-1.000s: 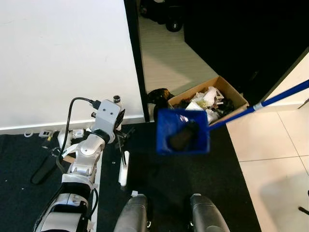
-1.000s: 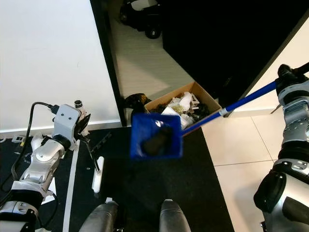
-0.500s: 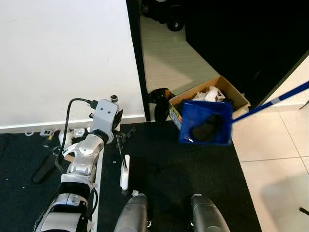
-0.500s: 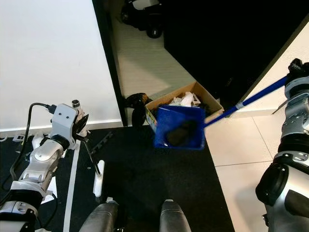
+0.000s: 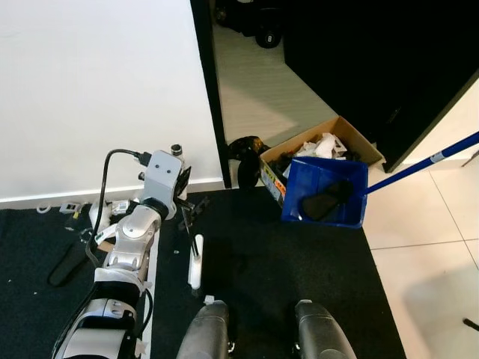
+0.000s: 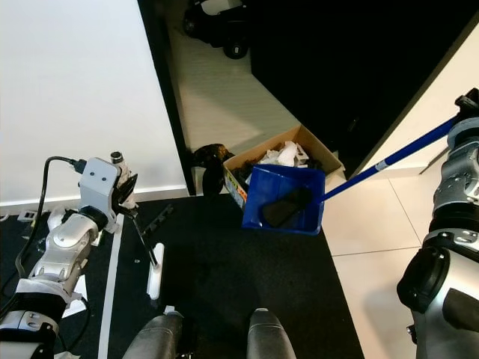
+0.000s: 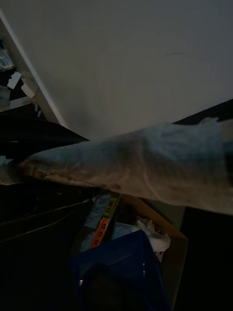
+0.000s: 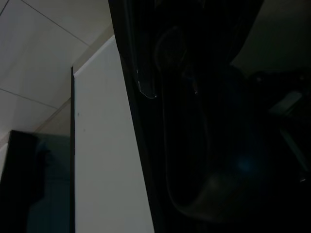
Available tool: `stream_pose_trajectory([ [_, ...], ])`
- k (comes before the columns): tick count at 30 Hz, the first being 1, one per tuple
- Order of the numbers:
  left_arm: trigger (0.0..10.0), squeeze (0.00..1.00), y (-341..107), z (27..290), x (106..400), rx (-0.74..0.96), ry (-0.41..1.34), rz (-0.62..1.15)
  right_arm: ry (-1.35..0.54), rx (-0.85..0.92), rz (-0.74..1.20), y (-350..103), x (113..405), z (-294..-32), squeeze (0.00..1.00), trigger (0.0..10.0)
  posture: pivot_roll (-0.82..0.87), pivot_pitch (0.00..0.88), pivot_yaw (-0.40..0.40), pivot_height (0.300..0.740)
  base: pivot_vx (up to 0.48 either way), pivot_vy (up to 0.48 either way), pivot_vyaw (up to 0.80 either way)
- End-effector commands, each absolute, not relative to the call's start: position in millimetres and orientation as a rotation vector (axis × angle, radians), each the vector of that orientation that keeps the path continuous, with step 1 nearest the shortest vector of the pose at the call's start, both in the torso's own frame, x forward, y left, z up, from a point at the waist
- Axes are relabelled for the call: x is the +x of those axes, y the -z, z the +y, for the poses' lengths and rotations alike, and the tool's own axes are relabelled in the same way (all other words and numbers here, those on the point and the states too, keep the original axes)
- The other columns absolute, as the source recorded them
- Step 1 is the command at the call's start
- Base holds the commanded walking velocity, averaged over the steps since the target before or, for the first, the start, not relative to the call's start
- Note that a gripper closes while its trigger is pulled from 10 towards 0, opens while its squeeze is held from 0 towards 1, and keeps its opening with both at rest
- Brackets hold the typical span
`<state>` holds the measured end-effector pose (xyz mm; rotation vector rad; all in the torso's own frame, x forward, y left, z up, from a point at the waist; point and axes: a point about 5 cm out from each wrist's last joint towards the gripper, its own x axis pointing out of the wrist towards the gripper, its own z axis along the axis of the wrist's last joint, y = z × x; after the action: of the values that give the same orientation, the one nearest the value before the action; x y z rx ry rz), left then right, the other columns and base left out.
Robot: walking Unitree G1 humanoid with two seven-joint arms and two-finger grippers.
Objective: Sweep floor
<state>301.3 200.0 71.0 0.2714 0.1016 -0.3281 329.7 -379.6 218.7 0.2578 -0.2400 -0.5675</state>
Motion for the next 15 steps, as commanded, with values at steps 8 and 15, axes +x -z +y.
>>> stream_pose_trajectory([
  [8, 10.0, 0.00, -75.4, 202.0, 301.2, 0.269, 0.332, 0.085, 0.601, 0.265, -0.350, -236.7, 326.7, -385.1, 0.00, 10.0, -0.02, 0.063, 0.008, 0.740, 0.324, 0.000, 0.00],
  [15, 10.0, 0.00, -75.8, 201.2, 300.9, 0.268, 0.337, 0.084, 0.597, 0.266, -0.342, -229.2, 326.9, -381.5, 0.00, 10.0, -0.02, 0.059, 0.008, 0.740, 0.331, 0.000, 0.00],
])
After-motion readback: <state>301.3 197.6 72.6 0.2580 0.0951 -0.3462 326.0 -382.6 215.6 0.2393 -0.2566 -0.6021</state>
